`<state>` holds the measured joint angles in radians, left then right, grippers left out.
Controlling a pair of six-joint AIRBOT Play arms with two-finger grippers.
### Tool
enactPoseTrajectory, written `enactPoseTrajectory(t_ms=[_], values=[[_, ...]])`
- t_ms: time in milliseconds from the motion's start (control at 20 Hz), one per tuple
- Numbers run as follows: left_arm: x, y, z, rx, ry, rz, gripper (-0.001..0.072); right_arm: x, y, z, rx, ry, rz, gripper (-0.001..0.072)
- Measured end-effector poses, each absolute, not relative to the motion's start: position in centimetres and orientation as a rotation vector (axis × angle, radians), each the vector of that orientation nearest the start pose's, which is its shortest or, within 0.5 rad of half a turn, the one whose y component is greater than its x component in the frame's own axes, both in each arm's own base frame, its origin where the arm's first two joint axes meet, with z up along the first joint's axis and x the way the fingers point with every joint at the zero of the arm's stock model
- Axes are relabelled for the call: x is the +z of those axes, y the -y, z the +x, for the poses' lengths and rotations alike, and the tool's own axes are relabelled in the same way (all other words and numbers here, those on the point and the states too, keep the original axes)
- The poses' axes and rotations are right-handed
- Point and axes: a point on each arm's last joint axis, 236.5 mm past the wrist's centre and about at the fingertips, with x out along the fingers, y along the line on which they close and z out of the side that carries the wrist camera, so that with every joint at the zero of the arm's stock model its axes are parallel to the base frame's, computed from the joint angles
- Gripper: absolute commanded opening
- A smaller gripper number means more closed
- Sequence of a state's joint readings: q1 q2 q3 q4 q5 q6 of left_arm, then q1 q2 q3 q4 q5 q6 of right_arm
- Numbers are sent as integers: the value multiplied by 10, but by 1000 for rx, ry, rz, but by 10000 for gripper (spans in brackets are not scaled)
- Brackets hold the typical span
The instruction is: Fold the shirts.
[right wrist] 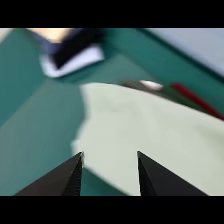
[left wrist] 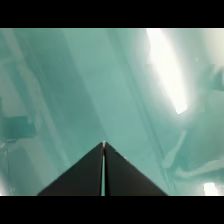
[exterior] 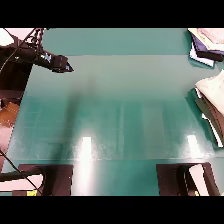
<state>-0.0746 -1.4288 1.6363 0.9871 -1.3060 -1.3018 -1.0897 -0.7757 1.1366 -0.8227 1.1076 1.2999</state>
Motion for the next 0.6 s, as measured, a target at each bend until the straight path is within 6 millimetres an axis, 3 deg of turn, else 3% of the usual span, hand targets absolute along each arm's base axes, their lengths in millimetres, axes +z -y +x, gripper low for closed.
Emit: enactPoseTrajectory(t_ms=[250, 300, 350, 400, 600], values=[[150, 159, 442, -619, -989, -173, 24, 261, 75, 337, -17, -426, 513, 374], [150, 159, 442, -618, -986, -174, 24, 261, 43, 343, 75, -449, 499, 320], [150, 159, 443, -617, -984, -174, 24, 259, 14, 348, 161, -475, 486, 145], [151, 159, 444, -616, -981, -175, 24, 256, -12, 350, 233, -502, 474, 16], [152, 158, 445, -613, -974, -176, 24, 236, -100, 352, 475, -620, 442, 16]])
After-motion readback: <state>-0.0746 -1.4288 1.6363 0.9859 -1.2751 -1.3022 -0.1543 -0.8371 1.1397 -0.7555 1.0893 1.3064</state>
